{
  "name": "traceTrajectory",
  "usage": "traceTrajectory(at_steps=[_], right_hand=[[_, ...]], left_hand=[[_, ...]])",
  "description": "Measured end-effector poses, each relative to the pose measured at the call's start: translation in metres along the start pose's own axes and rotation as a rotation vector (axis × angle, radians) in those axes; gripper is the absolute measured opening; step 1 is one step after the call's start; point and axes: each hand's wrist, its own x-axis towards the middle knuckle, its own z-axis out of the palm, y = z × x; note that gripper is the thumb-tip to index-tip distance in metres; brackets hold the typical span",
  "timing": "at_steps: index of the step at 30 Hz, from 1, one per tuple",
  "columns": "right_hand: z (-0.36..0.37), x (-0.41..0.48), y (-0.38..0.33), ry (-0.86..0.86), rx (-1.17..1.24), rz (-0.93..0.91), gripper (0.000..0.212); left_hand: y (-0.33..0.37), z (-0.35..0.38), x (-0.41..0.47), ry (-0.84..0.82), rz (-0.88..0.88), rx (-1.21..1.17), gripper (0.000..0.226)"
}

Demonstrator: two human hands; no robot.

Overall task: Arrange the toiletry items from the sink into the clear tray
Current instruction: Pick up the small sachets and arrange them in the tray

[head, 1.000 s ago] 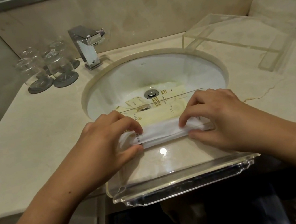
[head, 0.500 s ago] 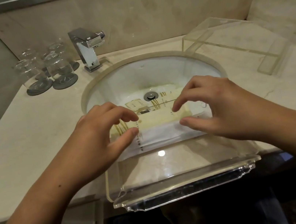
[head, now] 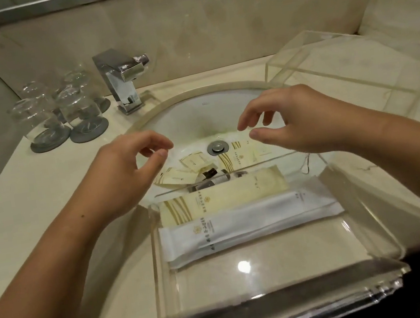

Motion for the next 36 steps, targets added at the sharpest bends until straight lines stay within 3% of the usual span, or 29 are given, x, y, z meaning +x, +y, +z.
traceTrajectory(at_steps=[12, 22, 30, 36], right_hand=[[0.037, 0.065, 0.067, -0.209, 0.002, 0.112, 0.021], [0.072, 0.103, 0.117, -0.372, -0.168, 0.260, 0.040], [0.090, 0.119, 0.140, -0.416, -0.211, 0.312, 0.056], [0.096, 0.115, 0.145, -0.413, -0.216, 0.368, 0.062]], left_hand=[[-0.041, 0.046, 0.071, -0.255, 0.062, 0.136, 0.022], [-0.043, 0.093, 0.135, -0.477, 0.143, 0.126, 0.025], [-0.035, 0.144, 0.176, -0.648, 0.144, 0.252, 0.040], [-0.043, 0.170, 0.181, -0.654, 0.091, 0.254, 0.051]])
